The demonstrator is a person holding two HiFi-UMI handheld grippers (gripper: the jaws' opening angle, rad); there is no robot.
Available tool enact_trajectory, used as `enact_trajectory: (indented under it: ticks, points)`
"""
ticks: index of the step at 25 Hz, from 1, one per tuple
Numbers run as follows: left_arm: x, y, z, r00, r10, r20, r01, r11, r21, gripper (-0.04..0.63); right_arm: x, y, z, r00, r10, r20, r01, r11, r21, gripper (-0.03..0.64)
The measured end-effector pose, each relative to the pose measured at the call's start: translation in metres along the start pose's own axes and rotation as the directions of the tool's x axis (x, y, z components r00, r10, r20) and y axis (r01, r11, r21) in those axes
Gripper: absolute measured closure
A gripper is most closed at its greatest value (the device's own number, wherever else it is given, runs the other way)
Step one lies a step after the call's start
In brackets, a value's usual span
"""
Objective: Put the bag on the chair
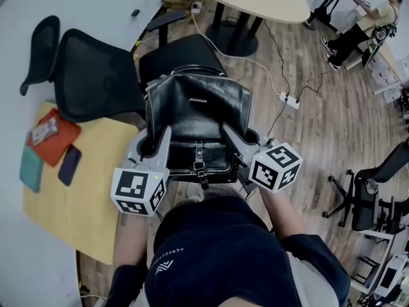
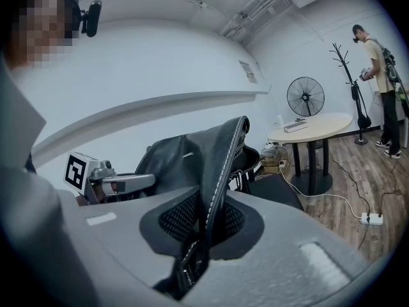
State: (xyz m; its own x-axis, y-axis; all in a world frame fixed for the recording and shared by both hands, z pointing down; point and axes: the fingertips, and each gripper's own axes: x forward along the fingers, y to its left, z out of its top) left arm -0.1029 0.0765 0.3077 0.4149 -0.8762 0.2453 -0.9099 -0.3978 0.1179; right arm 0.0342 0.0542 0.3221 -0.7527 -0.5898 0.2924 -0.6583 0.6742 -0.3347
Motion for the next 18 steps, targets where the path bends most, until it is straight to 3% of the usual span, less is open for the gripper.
enact_trajectory:
  ticks: [7,18]
  points:
    - [0.038,0.035,0.024,0.998,0.053,0.02,-0.053,0.999,0.01,0.54,0.049,-0.028,0.034,0.999,0.042,0.009,-0.042,0.999,-0.03,0.577]
    - [0.148,0.097,0.053,0.993,0.117,-0.011,-0.117,0.993,-0.013,0.54,0.142,-0.114,0.089,0.994,0.103,-0.032,-0.104,0.995,-0.014,0.577]
